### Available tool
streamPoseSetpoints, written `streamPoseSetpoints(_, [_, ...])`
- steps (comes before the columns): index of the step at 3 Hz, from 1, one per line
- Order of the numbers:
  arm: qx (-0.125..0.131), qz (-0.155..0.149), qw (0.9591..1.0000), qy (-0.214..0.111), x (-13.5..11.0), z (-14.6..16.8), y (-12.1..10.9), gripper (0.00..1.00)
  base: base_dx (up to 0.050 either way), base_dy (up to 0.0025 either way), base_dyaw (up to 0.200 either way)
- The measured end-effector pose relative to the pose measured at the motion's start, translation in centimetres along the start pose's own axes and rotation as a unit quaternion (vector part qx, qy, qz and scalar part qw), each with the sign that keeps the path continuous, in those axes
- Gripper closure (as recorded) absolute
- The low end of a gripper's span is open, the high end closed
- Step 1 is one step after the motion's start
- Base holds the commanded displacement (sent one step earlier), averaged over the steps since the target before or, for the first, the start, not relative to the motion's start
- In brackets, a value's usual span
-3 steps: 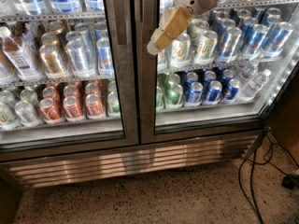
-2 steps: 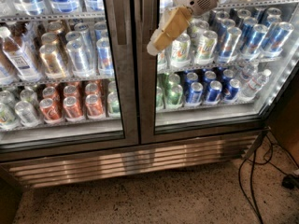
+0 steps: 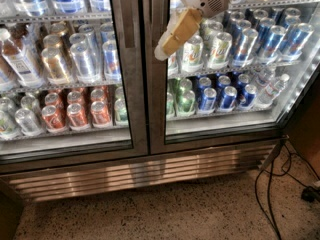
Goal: Open right fridge door
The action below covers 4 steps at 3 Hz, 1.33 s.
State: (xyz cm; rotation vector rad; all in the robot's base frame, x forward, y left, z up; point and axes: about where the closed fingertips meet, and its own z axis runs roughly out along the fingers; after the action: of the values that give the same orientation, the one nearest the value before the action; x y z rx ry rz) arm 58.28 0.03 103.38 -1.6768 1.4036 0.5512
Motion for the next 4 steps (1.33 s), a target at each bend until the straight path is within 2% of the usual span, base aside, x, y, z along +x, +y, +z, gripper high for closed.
streamPoseSetpoints(4, [-0.03, -0.002, 0.9985, -0.045, -0.48, 0.38, 0.57, 0.0, 0.0, 0.0, 0.0])
